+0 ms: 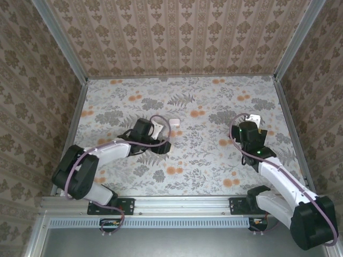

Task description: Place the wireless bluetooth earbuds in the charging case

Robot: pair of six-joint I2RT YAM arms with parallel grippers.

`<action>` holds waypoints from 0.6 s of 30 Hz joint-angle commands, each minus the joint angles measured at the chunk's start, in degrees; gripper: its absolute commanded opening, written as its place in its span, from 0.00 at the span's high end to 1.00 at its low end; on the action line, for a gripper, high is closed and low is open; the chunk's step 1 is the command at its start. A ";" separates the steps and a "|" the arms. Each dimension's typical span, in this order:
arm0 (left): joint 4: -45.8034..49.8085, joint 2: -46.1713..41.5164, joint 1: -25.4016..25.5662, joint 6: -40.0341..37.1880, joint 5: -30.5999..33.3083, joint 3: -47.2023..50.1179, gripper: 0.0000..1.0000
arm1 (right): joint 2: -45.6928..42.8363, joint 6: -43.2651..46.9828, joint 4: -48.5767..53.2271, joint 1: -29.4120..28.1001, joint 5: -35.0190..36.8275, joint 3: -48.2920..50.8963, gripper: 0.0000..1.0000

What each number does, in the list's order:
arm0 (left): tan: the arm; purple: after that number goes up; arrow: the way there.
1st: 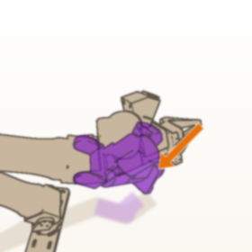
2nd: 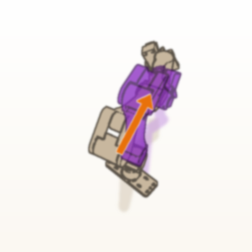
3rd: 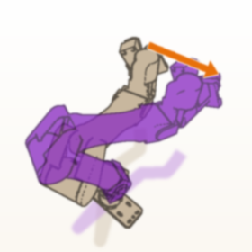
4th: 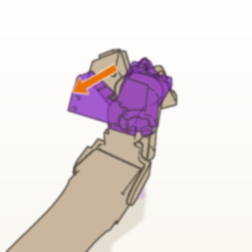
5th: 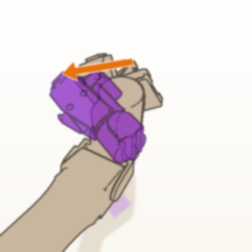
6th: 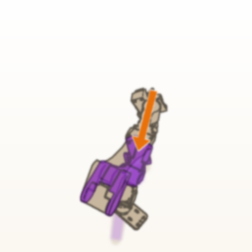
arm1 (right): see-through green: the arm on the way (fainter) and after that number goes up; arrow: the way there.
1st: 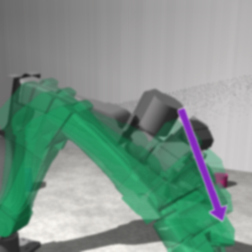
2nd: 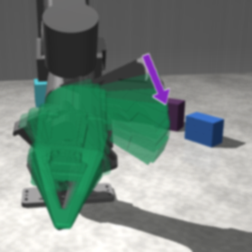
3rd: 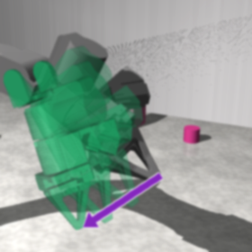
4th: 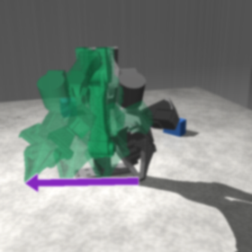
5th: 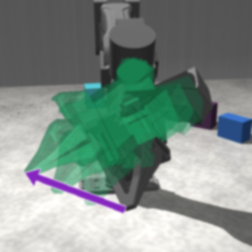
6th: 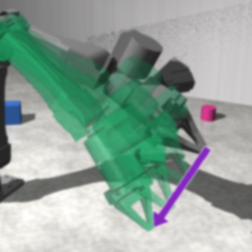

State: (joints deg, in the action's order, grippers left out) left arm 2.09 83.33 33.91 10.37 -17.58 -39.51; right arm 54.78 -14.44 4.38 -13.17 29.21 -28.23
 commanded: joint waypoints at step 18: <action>-35.30 -3.67 -29.80 -14.43 19.07 12.82 0.00 | 17.25 8.44 -53.25 10.33 -11.55 13.23 0.00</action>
State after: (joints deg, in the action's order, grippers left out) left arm -16.47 77.95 6.46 -2.85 3.73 -31.73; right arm 69.01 -8.08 -37.30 -3.40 21.45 -15.73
